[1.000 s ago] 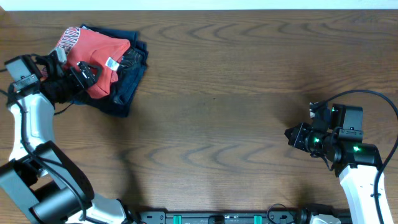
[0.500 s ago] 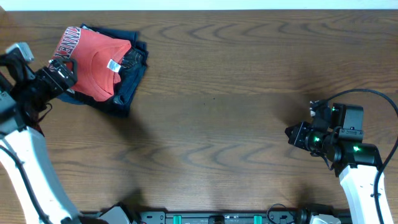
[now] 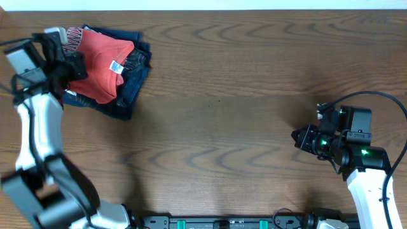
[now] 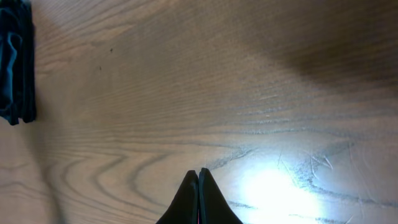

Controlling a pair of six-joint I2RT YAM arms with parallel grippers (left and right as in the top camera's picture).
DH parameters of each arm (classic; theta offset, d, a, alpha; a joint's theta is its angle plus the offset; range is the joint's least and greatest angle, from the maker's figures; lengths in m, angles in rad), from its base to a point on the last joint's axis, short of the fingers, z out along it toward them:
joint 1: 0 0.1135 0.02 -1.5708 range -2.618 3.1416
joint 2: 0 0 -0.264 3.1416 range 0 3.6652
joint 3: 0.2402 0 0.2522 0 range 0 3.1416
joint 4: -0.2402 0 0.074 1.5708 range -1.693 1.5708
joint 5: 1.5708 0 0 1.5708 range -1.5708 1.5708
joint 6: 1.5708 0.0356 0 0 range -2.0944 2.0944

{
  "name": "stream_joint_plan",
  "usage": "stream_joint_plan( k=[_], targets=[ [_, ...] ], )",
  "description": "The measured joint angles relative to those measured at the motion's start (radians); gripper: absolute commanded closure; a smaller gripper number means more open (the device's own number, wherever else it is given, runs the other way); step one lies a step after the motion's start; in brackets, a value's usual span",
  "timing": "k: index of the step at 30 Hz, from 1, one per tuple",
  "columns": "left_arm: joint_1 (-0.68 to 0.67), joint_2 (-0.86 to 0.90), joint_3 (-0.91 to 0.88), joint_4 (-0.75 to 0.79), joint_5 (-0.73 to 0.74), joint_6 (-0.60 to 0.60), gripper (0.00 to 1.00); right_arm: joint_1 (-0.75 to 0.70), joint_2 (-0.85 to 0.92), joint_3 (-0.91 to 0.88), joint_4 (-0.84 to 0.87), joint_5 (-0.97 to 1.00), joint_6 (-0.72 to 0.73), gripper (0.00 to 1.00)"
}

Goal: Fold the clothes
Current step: 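Press the red bundle onto the navy stack and release left gripper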

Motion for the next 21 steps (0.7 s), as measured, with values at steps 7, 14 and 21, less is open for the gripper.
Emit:
stream_joint_plan(
  k=[7,14,21],
  targets=[
    [0.013,0.206,0.008,0.106,-0.078,0.018,0.92,0.000,0.000,0.000,-0.018,-0.005,0.046,0.99],
    [0.013,0.242,0.022,0.211,-0.100,-0.012,0.88,0.000,0.000,0.000,-0.045,-0.010,0.064,0.99],
    [0.013,0.222,0.022,0.203,-0.110,-0.069,0.56,0.000,0.000,0.000,-0.072,-0.010,0.065,0.99]
  ],
)
